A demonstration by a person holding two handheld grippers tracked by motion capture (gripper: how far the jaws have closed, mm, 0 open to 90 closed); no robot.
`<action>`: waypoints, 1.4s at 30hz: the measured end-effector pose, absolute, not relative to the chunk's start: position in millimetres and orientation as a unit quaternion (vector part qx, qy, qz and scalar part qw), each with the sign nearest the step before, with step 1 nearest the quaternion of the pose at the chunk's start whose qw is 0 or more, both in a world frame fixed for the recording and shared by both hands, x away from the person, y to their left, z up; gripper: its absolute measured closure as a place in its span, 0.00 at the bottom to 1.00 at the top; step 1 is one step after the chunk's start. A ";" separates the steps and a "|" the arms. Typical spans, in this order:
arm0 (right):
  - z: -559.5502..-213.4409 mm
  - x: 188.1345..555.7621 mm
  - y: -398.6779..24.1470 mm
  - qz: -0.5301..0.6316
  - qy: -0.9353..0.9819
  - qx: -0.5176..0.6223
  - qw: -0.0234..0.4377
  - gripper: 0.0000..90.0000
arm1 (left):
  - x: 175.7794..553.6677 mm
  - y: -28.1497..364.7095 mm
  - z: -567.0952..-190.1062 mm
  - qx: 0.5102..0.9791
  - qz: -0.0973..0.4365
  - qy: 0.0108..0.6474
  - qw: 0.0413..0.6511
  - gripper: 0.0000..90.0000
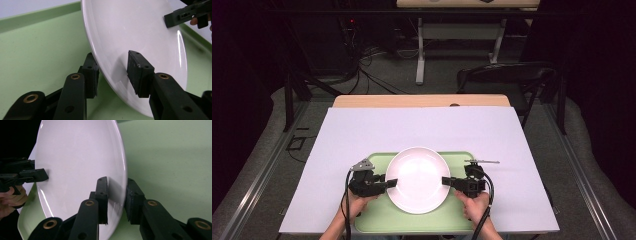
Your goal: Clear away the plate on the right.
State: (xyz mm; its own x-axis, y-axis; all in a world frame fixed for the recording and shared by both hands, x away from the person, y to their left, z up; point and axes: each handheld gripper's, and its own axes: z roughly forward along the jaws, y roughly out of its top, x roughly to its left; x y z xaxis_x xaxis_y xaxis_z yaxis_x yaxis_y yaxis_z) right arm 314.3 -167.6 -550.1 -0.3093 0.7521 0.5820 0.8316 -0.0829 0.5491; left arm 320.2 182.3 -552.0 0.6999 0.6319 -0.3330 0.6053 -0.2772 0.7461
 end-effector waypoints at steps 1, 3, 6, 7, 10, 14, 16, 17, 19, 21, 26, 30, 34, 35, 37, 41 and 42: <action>-550.2 314.6 -167.1 -0.444 -0.676 -0.586 0.043 0.84 | 320.3 181.9 -552.3 0.798 0.015 0.389 0.459 0.68; -550.7 315.1 -166.9 -0.441 -0.677 -0.588 0.044 0.83 | 320.6 181.6 -552.8 0.798 0.016 0.391 0.458 0.68; -551.6 316.1 -166.7 -0.437 -0.681 -0.586 0.042 0.82 | 320.6 181.1 -553.1 0.798 0.015 0.393 0.457 0.68; -551.6 316.3 -165.9 -0.431 -0.684 -0.587 0.042 0.81 | 320.6 181.0 -553.3 0.798 0.015 0.394 0.456 0.68; -551.5 316.9 -164.2 -0.427 -0.689 -0.585 0.036 0.81 | 321.2 181.4 -554.1 0.800 0.016 0.397 0.450 0.67; -550.7 316.7 -162.6 -0.423 -0.692 -0.584 0.031 0.80 | 321.6 181.5 -555.0 0.799 0.014 0.399 0.449 0.67; -549.6 316.8 -162.2 -0.420 -0.696 -0.581 0.029 0.80 | 321.8 181.1 -555.2 0.801 0.017 0.400 0.446 0.66; -549.5 316.8 -161.7 -0.420 -0.697 -0.581 0.027 0.80 | 321.6 180.6 -555.4 0.800 0.019 0.401 0.445 0.66; -549.0 316.7 -160.5 -0.413 -0.702 -0.580 0.023 0.79 | 321.3 179.5 -555.1 0.803 0.025 0.401 0.440 0.65; -549.1 316.9 -159.8 -0.413 -0.703 -0.579 0.019 0.78 | 321.2 179.1 -555.0 0.803 0.025 0.403 0.439 0.65; -547.3 316.6 -159.1 -0.403 -0.711 -0.576 0.017 0.77 | 321.4 177.9 -555.6 0.807 0.028 0.404 0.431 0.64; -547.5 316.3 -159.5 -0.395 -0.714 -0.578 0.017 0.76 | 322.0 175.3 -557.1 0.810 0.031 0.407 0.420 0.62; -547.2 316.1 -158.9 -0.390 -0.715 -0.580 0.015 0.75 | 321.8 174.2 -557.1 0.811 0.036 0.411 0.416 0.62; -547.3 316.1 -158.4 -0.391 -0.715 -0.580 0.013 0.75 | 321.7 174.1 -557.0 0.812 0.038 0.411 0.413 0.62; -546.4 315.9 -158.2 -0.388 -0.717 -0.579 0.012 0.75 | 321.4 173.8 -556.6 0.814 0.039 0.411 0.409 0.62; -545.8 315.9 -158.3 -0.381 -0.722 -0.577 0.013 0.74 | 321.5 172.4 -557.1 0.816 0.045 0.413 0.401 0.61; -546.2 315.9 -157.8 -0.380 -0.723 -0.577 0.012 0.74 | 321.5 172.1 -557.0 0.817 0.046 0.414 0.399 0.61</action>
State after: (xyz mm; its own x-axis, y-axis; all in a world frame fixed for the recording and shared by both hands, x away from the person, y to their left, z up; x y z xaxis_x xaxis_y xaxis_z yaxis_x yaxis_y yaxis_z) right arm 315.9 -157.8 -546.2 -0.3334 0.8254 0.4556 0.8437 0.0455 0.5350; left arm 321.5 172.1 -557.0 0.6530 0.7128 -0.2562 0.6397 -0.3379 0.6903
